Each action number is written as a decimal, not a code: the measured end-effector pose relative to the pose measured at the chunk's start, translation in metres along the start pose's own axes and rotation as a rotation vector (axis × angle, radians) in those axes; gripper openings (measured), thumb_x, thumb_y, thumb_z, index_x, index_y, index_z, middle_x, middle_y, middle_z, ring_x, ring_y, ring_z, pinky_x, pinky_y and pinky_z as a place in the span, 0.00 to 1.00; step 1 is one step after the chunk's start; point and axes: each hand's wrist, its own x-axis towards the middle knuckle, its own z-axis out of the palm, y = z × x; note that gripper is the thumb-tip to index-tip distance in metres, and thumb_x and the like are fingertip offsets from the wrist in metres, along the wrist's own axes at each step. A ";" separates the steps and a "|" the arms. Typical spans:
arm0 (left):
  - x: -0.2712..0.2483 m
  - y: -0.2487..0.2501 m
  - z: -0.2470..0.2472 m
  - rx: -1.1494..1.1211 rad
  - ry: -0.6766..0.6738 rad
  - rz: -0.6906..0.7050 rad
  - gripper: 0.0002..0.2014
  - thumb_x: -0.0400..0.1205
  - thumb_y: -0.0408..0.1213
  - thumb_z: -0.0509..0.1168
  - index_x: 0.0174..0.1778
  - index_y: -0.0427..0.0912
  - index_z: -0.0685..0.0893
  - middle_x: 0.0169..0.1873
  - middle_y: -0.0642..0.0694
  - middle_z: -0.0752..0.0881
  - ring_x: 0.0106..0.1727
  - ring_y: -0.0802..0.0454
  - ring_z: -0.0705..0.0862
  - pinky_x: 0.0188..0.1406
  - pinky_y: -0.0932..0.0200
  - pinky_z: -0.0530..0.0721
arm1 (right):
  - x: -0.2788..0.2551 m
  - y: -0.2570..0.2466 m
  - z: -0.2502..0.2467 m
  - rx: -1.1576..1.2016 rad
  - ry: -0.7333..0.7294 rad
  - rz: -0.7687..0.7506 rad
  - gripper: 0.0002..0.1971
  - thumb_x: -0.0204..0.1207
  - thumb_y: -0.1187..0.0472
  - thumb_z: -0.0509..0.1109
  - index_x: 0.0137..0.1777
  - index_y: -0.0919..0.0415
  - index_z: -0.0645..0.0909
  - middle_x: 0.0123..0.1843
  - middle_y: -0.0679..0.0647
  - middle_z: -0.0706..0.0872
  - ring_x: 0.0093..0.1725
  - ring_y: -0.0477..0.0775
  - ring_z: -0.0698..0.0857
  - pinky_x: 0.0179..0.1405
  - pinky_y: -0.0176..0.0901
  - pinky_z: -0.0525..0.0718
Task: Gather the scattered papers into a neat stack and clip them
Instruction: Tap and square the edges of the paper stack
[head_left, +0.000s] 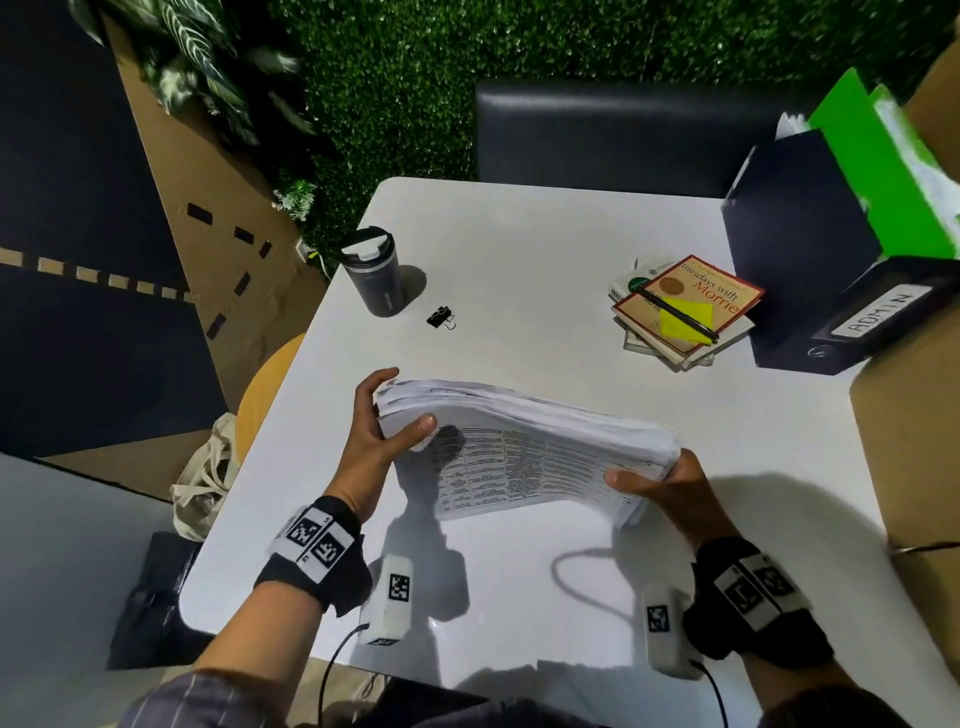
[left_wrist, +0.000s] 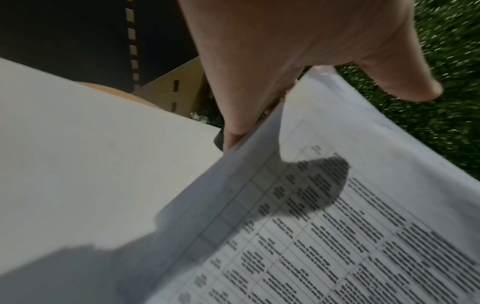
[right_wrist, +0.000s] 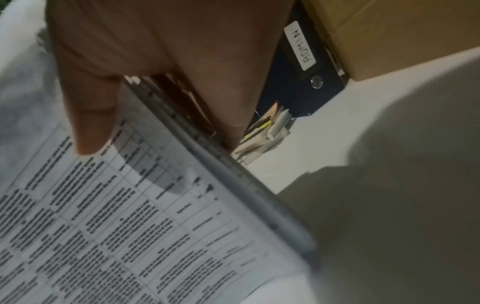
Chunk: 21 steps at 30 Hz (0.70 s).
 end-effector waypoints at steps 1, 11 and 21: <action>0.001 -0.004 -0.003 -0.007 -0.003 -0.015 0.47 0.52 0.52 0.85 0.68 0.58 0.71 0.58 0.47 0.83 0.57 0.50 0.85 0.54 0.57 0.85 | 0.002 0.003 -0.001 0.022 0.011 0.016 0.37 0.31 0.50 0.89 0.46 0.56 0.86 0.41 0.47 0.94 0.45 0.47 0.92 0.40 0.33 0.87; 0.011 0.016 0.004 0.034 -0.043 0.015 0.28 0.71 0.40 0.74 0.67 0.37 0.79 0.57 0.44 0.89 0.60 0.47 0.86 0.58 0.58 0.84 | 0.002 -0.026 0.009 0.049 0.087 -0.100 0.19 0.60 0.70 0.81 0.53 0.63 0.88 0.46 0.52 0.93 0.48 0.49 0.90 0.52 0.41 0.87; 0.013 0.036 0.000 1.075 -0.077 0.415 0.13 0.69 0.39 0.77 0.47 0.51 0.84 0.41 0.57 0.86 0.42 0.54 0.82 0.45 0.56 0.79 | 0.010 0.039 -0.009 -0.105 0.055 0.078 0.13 0.66 0.61 0.81 0.51 0.55 0.90 0.47 0.52 0.94 0.39 0.26 0.87 0.40 0.18 0.80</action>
